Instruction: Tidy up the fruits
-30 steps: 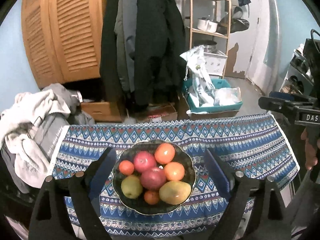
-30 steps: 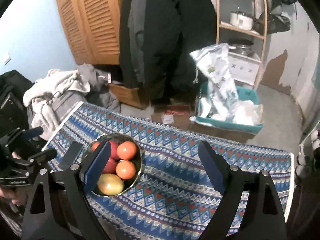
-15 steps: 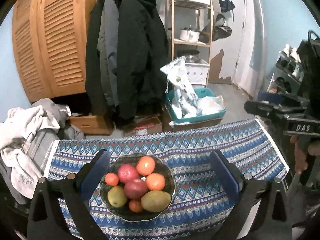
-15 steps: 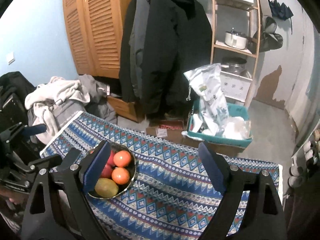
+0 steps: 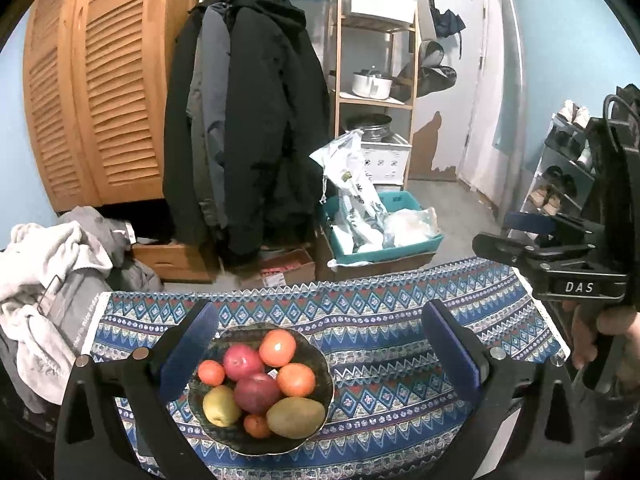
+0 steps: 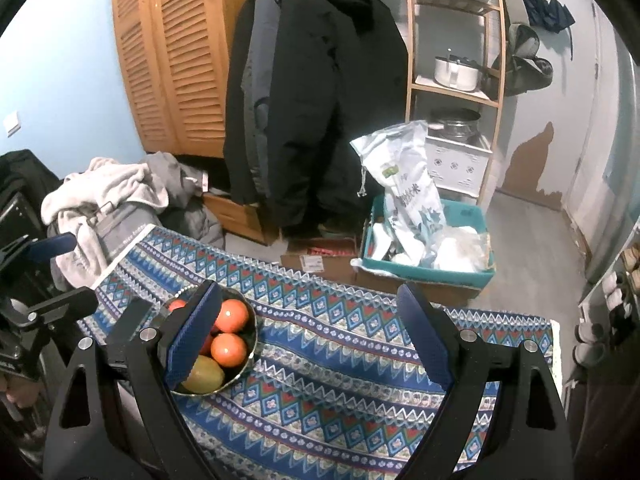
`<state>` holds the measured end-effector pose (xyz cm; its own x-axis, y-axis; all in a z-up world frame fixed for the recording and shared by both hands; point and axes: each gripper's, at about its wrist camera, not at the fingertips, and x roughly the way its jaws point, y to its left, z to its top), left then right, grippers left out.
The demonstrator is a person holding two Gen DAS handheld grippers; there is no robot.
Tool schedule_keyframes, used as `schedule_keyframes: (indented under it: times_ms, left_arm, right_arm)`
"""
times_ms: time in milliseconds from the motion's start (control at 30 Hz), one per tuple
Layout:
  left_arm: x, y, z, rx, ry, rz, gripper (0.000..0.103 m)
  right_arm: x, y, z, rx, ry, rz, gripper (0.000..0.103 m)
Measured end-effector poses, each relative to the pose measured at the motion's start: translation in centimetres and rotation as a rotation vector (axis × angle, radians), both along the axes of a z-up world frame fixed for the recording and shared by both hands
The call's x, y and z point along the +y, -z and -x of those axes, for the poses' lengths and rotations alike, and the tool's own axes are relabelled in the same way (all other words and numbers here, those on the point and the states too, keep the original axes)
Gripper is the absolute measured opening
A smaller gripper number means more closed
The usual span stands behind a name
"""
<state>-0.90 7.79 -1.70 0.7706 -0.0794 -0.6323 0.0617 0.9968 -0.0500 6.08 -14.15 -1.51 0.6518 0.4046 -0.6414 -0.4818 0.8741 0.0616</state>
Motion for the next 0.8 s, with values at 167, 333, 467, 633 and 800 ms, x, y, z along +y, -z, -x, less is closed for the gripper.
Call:
schedule_keyframes:
  times_ms: [167, 333, 467, 633, 800]
  left_arm:
    - [0.0, -0.2, 0.3, -0.010, -0.009, -0.009, 0.102]
    - [-0.6, -0.1, 0.4, -0.014, -0.010, -0.045, 0.102]
    - [-1.1, -0.2, 0.5, -0.015, 0.002, -0.054, 0.102]
    - [-1.4, -0.5, 0.6, -0.029, 0.004, -0.064, 0.102]
    - [-0.9, -0.4, 0.2, -0.013, 0.004, -0.023, 0.102]
  right_arm:
    - [-0.3, 0.0, 0.1, -0.005, 0.004, -0.001, 0.088]
    - [-0.5, 0.0, 0.1, -0.006, 0.008, -0.001, 0.088]
    - [-0.6, -0.1, 0.1, -0.008, 0.012, 0.001, 0.088]
    - [-0.7, -0.2, 0.0, -0.006, 0.011, -0.001, 0.088]
    - [-0.9, -0.2, 0.1, -0.003, 0.012, 0.003, 0.088]
